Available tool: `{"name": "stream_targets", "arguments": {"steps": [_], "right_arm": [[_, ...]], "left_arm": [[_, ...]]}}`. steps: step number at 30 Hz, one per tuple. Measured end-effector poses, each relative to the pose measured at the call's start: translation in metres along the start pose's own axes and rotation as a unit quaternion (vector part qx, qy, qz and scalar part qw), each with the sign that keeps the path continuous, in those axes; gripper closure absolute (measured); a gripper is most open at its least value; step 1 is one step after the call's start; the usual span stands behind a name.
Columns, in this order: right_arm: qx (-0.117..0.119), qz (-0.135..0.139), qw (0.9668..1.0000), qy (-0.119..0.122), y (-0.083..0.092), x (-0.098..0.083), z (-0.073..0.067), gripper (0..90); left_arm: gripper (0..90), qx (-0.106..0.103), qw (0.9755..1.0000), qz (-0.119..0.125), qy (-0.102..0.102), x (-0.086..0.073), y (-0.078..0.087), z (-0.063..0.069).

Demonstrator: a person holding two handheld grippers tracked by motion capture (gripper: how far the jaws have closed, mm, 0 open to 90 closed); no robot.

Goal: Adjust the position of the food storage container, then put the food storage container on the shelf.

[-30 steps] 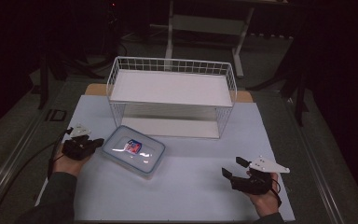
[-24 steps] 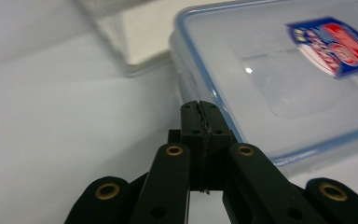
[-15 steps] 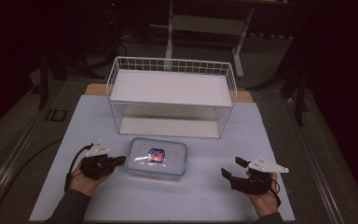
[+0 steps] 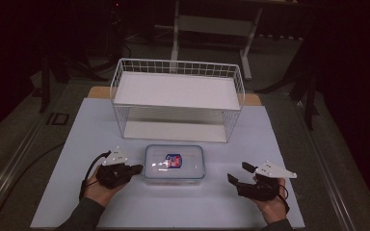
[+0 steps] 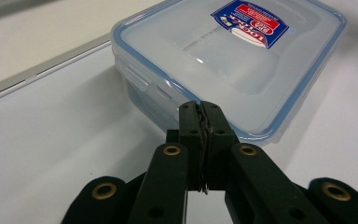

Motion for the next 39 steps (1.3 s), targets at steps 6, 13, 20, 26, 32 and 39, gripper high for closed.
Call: {"name": "stream_targets", "arguments": {"steps": [6, 13, 20, 26, 32, 39], "right_arm": [[-0.001, 0.001, 1.0000, 0.000, 0.000, 0.000, -0.001, 25.9], [-0.005, -0.001, 1.0000, -0.002, 0.001, -0.001, 0.001, 26.1], [-0.003, 0.001, 1.0000, -0.002, 0.000, 0.000, 0.000, 29.3], [0.000, -0.003, 1.0000, -0.008, -0.003, 0.003, -0.004, 32.0], [0.017, 0.005, 0.9992, -0.035, -0.001, 0.017, -0.006, 37.1], [0.041, -0.027, 0.9982, -0.034, -0.023, 0.039, -0.016, 29.2]], "left_arm": [[75.5, 0.020, 0.9998, 0.002, 0.002, -0.002, 0.000, -0.003], [61.4, 0.029, 0.9992, 0.008, 0.025, -0.005, 0.006, -0.012], [55.4, 0.029, 0.9984, 0.026, 0.042, -0.008, 0.013, -0.017], [51.9, 0.030, 0.9965, 0.050, 0.059, -0.007, 0.018, -0.018], [45.1, 0.018, 0.9943, 0.076, 0.073, 0.001, 0.025, -0.016], [40.3, 0.006, 0.9935, 0.087, 0.073, 0.012, 0.026, -0.009]]}}
Point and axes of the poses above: each handheld gripper's, and its own axes: y roughly backward along the jaws, x roughly out of its top, z roughly to its right, the point moved 1 cm from there along -y, roughly forward along the jaws, and after that the axes turned 6 degrees about -x, right-handed, at the moved point
